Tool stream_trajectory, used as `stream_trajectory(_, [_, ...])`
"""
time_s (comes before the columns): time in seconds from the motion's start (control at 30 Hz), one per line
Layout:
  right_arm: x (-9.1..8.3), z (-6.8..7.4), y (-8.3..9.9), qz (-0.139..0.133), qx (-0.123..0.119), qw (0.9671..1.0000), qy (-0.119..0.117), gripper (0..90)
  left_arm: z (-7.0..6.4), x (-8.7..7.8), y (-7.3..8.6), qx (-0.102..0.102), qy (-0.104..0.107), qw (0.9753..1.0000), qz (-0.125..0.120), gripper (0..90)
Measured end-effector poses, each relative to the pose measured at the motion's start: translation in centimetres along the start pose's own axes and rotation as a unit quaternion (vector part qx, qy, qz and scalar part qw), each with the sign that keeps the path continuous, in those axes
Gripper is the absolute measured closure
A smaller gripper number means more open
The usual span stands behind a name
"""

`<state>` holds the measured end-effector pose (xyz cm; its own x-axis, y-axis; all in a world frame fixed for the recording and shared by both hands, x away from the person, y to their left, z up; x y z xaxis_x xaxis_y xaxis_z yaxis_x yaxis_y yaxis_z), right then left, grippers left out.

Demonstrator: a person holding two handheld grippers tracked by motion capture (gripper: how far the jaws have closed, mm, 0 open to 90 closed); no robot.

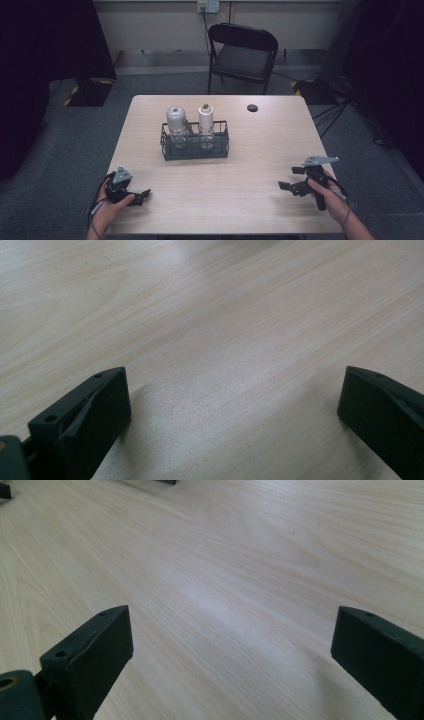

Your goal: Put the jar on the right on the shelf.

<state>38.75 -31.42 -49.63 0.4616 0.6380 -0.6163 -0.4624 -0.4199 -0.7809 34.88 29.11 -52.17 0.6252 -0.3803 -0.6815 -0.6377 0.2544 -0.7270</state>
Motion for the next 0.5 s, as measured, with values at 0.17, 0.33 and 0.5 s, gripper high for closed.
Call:
stream_trajectory(0.17, [-0.3,-0.1,0.6,0.004,0.001,1.0000,0.001,2.0,0.0,0.0,0.0,0.000,0.000,1.0000,0.000,0.2])
stream_trajectory(0.33, [-0.5,-0.2,1.2,0.005,0.003,1.0000,0.001,2.2,0.0,0.0,0.0,0.000,0.000,1.0000,0.000,0.2])
stream_trajectory(0.5, [-0.8,-0.4,1.8,0.006,0.008,0.9999,0.003,2.2,0.0,0.0,0.0,0.000,0.000,1.0000,0.000,0.2])
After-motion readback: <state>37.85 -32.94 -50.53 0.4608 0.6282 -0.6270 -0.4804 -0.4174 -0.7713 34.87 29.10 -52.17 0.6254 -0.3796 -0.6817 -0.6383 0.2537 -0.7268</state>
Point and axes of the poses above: each handheld gripper's, and its own axes: x roughly forward along the jaws, y roughly out of its underside, z roughly to its left, the point moved 1 cm from there along x, roughly forward along the jaws, and after that the axes turned 8 degrees about -x, right-handed, at the moved point
